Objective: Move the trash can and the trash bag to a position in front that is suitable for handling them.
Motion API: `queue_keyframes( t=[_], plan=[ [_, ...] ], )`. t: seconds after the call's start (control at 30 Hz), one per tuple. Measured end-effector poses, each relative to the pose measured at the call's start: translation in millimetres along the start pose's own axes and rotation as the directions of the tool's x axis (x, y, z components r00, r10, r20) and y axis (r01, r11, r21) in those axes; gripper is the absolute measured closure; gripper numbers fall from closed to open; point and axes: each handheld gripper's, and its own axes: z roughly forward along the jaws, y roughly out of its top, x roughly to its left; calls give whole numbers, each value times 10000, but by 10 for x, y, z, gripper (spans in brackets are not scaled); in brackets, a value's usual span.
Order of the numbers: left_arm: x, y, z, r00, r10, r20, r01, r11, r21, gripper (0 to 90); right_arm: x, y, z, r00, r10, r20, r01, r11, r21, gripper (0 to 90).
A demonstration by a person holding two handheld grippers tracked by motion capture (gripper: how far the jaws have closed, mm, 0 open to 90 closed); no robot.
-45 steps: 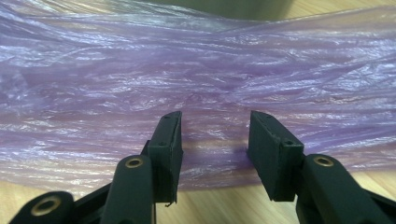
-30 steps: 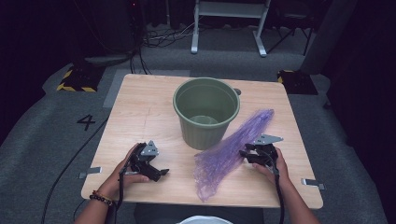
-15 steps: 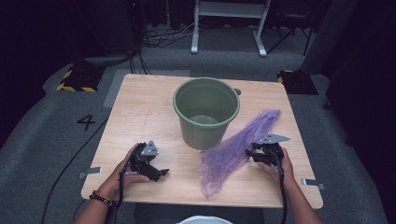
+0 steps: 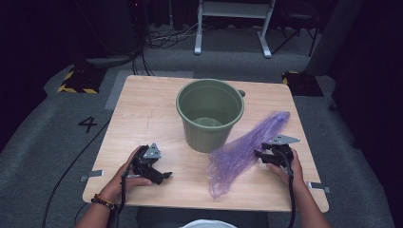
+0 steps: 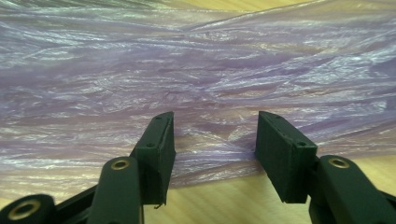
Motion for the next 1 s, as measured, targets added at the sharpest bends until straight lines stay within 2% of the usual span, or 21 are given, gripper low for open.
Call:
queue_keyframes(
  t=[0.2,0.23,0.37,0.63,0.73,0.83,0.93,0.97,1.0],
  plan=[
    [1,0,0,10000,5,-5,-5,10000,-3,1,6,0,-28,9994,-267,222,269,9996,-114,467],
    [0,0,0,10000,4,-4,-4,10000,-1,1,31,8,-78,9994,-330,129,335,9986,-404,478],
    [0,0,-1,10000,1,-10,-1,10000,8,1,52,16,-143,9995,-310,-81,305,9976,-615,477],
    [0,0,0,10000,-6,-3,6,10000,3,1,79,-5,-77,9989,-470,-92,470,9989,-44,532],
    [1,1,0,10000,8,-9,-8,10000,6,1,37,-18,-41,9996,-197,-216,198,9998,48,570],
    [1,0,0,10000,9,-4,-9,10000,3,1,15,-5,-25,9996,-171,-242,172,9998,35,594],
    [1,0,0,10000,6,-5,-6,10000,-1,1,4,2,-16,9997,-193,-150,193,9998,39,590],
    [1,0,0,10000,7,-4,-7,10000,1,1,-7,1,-17,9999,-172,15,172,9998,41,539],
    [0,0,0,10000,1,0,-1,10000,1,1,-10,-2,-22,9999,-167,-19,167,9998,47,520]
  ],
)
